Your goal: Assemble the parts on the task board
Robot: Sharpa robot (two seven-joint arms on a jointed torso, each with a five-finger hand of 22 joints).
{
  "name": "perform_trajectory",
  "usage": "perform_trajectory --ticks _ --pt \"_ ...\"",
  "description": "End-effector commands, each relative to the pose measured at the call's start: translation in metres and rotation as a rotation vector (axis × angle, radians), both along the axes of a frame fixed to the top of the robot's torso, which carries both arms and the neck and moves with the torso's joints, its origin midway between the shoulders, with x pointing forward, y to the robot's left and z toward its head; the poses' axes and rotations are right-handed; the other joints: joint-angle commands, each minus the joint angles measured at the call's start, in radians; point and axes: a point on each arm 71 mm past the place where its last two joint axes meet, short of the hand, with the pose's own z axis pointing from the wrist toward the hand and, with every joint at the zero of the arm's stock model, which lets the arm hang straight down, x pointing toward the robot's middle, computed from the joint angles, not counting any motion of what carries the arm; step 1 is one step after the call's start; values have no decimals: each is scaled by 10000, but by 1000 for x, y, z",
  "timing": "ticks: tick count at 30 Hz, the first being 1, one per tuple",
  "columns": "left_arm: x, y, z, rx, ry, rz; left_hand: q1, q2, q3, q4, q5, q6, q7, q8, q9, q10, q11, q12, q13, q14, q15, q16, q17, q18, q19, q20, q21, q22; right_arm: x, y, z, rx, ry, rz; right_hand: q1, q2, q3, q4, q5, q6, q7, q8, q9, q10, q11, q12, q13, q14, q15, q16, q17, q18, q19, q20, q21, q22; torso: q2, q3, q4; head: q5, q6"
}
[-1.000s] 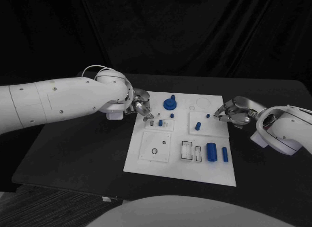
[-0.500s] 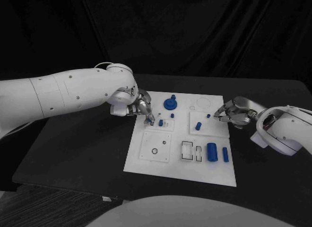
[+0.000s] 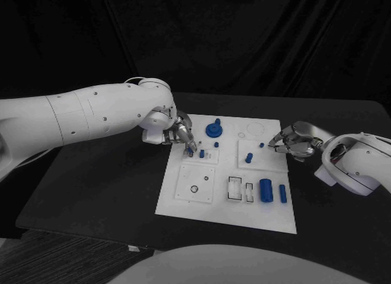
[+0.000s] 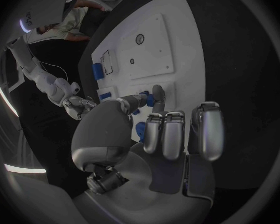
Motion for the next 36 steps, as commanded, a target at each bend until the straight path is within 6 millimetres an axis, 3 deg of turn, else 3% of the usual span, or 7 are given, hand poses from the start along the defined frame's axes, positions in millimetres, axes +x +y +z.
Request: perform_trajectory --ticks 1,10,15,20,36 --pt "1 -1 -1 125 -1 -110 -97 219 -85 -69 535 -90 -217 -160 -113 1041 57 -7 2551 1124 10 102 2641 -230 147 -10 -173 2175 -1 -1 0 -18 -86 -120 472 187 294 37 157 27 -32 26 -112 -6 -28 -360 400 -47 -44 -71 864 395 -61 10 -256 906 -6 4 0 10 0" --pt "0 -1 -4 199 24 -107 -52 298 -237 -101 520 -152 -198 -245 -168 1041 68 -7 2551 1124 17 102 2641 -223 134 -5 -204 2167 -1 -4 3 184 -456 -137 385 122 265 78 114 88 -24 55 -104 52 -12 -329 436 -19 -38 -21 906 370 -10 10 -127 939 5 -5 -3 16 0" --pt "-1 -1 -8 205 78 -97 -11 327 -289 -136 508 -169 -197 -274 -187 1041 72 -7 2551 1124 21 102 2641 -222 129 -1 -214 2164 -2 -4 8 495 -1003 -72 106 94 222 92 45 345 -64 168 -69 367 -32 -160 619 156 -64 194 1078 259 335 -7 579 1106 -2 -1 2 -8 0" --pt "-1 -1 -10 216 110 -87 12 334 -312 -160 506 -172 -197 -284 -194 1041 72 -7 2551 1124 22 102 2641 -222 130 0 -214 2165 -3 -6 11 678 -1404 -124 -160 70 199 92 36 673 -202 290 -31 706 -165 -7 798 354 -194 361 1210 146 751 -119 1328 1263 -2 3 2 13 0" --pt "1 0 -13 267 158 -32 94 359 -381 -244 510 -175 -196 -312 -215 1041 73 -7 2551 1124 26 102 2641 -218 121 4 -235 2159 -4 -14 12 589 -1327 -317 -166 41 222 69 47 801 -266 345 4 637 -228 -83 702 316 -250 212 1068 177 730 -173 1156 1212 -5 5 -4 20 0"
